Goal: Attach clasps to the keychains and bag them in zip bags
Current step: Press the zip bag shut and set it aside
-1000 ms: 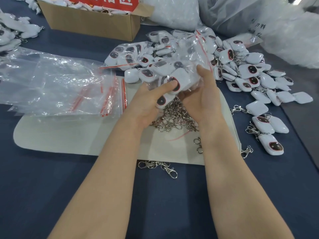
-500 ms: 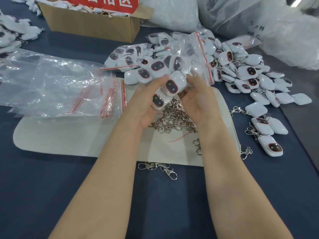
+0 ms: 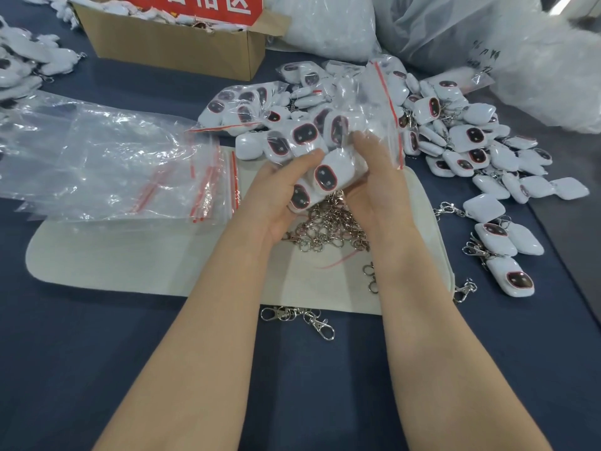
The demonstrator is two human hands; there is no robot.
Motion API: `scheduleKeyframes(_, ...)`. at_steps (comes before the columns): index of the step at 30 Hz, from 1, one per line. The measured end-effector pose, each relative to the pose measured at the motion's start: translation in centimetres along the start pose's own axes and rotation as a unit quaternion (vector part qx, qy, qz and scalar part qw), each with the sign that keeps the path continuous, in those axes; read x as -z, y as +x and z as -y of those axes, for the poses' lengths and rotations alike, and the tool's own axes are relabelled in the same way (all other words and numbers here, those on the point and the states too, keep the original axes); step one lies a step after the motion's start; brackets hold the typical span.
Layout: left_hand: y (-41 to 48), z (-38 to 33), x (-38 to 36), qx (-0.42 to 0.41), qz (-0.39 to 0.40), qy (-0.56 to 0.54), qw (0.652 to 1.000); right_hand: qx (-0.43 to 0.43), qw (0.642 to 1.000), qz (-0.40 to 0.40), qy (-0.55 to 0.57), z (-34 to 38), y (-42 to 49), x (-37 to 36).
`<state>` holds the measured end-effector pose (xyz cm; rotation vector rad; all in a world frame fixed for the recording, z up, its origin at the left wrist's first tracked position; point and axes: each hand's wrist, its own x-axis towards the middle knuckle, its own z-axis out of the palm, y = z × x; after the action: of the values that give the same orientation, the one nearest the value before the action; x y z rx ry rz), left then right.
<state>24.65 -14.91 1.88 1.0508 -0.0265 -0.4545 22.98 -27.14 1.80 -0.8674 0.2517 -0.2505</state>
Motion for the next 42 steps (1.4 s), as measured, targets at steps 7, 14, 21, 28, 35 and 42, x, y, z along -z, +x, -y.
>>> scheduleKeyframes(7, 0.0, 0.1, 0.0, -0.011, 0.011, 0.029, 0.999, -0.025, 0.999, -0.021, 0.009, 0.4, 0.0, -0.1)
scheduleKeyframes(14, -0.4, 0.0, -0.3, 0.005, -0.008, 0.041, 0.999, -0.024, 1.0, -0.005, -0.003, 0.5, -0.3, 0.0)
scheduleKeyframes(21, -0.4, -0.3, -0.4, -0.026, -0.074, 0.077, 0.994, -0.019, 1.0, -0.013, -0.006, 0.7, -0.4, -0.8)
scheduleKeyframes(28, -1.3, -2.1, 0.9, -0.183, -0.243, 0.327, 0.895, -0.061, 0.982, 0.063, -0.165, 0.5, -0.6, -1.3)
scheduleKeyframes(35, -1.4, -3.2, 2.8, -0.263, -0.326, 0.492, 0.763, -0.049, 0.879, 0.109, -0.461, -1.0, -1.6, -3.2)
scheduleKeyframes(42, -1.0, -0.6, -0.4, -0.254, -0.227, 0.554, 0.76, 0.028, 0.885, 0.059, -0.461, -0.5, -1.2, -2.4)
